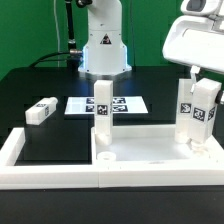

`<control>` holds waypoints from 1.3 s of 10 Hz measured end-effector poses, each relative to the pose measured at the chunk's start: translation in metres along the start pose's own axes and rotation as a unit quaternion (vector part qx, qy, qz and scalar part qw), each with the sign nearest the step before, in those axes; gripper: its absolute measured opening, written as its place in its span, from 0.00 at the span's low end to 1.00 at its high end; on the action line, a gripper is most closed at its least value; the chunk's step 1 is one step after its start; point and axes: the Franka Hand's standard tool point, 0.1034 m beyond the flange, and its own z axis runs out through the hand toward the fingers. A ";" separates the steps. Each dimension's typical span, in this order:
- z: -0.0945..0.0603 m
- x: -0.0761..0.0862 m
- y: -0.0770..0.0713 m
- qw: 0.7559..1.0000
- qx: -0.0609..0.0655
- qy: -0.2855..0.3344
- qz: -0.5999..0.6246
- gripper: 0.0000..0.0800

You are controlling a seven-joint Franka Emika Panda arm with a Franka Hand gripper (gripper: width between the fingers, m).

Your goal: Assemble desk

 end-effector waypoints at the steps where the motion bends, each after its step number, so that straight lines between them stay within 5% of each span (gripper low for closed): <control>1: 0.002 0.003 -0.001 1.000 0.000 0.000 0.002 0.36; 8: 0.006 -0.014 -0.013 1.000 0.001 0.005 -0.012 0.36; 13: 0.003 -0.030 -0.013 1.000 0.015 0.011 -0.018 0.36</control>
Offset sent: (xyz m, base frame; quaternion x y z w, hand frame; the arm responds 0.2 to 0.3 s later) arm 0.0023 0.0097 -0.0077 0.0001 0.0010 0.0098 1.0000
